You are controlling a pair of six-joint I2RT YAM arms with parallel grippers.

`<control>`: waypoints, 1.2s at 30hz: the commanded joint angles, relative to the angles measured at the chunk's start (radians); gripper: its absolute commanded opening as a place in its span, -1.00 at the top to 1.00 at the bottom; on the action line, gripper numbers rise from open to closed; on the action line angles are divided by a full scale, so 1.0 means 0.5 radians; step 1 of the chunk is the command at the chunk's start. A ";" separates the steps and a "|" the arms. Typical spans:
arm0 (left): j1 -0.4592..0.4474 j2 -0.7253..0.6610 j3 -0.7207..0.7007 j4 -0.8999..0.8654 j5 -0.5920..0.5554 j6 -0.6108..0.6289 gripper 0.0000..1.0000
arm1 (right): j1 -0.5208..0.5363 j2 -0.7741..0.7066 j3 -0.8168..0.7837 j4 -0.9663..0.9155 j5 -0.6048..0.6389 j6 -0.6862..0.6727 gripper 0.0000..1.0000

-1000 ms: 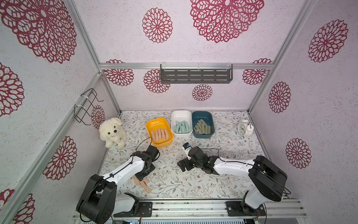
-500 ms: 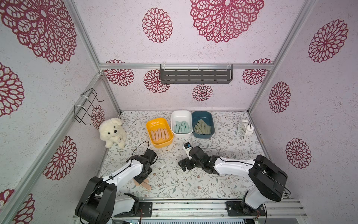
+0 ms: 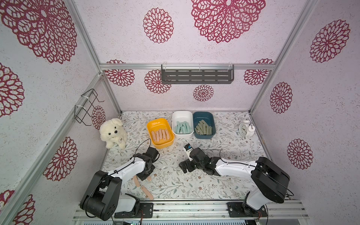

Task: Place the fruit knives into the storage box by color
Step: Pick up the fruit knife from the center of the board, then place the fruit knife in the storage box.

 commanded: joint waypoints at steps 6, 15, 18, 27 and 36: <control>0.097 0.023 0.469 -0.165 -0.085 0.338 0.70 | 0.459 0.258 0.321 0.132 0.157 -0.137 -0.92; 0.232 -0.179 0.747 -0.318 -0.163 0.572 0.71 | 0.847 0.709 0.840 0.058 0.256 -0.293 -0.44; 0.285 -0.203 0.832 -0.374 -0.166 0.646 0.70 | 0.931 0.832 1.016 -0.090 0.297 -0.328 -0.35; 0.333 -0.248 0.851 -0.349 -0.117 0.724 0.71 | 0.996 1.103 1.345 -0.452 0.336 -0.312 -0.29; 0.355 -0.283 0.833 -0.335 -0.097 0.754 0.71 | 0.982 1.203 1.397 -0.686 0.336 -0.237 0.14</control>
